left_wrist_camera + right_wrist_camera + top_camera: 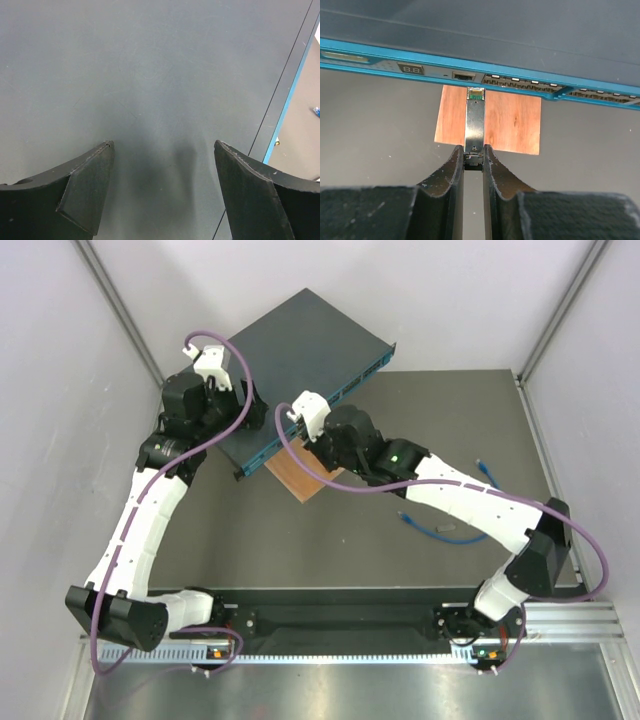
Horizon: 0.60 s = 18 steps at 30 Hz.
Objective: Insert the plug into the switch port
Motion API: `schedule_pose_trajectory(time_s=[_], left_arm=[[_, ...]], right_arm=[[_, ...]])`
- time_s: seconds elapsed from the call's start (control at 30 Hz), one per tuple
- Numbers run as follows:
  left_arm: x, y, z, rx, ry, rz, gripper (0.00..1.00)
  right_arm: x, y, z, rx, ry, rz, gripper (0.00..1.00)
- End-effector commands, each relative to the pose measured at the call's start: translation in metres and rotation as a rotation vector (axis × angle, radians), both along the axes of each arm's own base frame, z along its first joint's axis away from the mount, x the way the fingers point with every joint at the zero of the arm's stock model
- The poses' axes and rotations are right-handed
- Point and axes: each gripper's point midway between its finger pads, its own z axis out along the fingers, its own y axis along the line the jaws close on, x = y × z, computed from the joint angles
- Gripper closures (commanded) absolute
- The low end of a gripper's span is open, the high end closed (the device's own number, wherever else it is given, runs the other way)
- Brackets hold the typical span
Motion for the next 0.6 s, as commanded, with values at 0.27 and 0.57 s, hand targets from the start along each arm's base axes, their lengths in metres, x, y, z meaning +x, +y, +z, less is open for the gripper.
schedule_pose_trajectory(time_s=[0.27, 0.57], left_arm=[[-0.0065, -0.0050, -0.0035, -0.038, 0.035, -0.021, 0.14], [-0.0067, -0.0060, -0.0042, -0.047, 0.037, -0.024, 0.14]], right_arm=[[0.0148, 0.0032, 0.0305, 0.090, -0.019, -0.034, 1.00], [0.0182, 0.0005, 0.0305, 0.088, -0.018, -0.038, 1.00]])
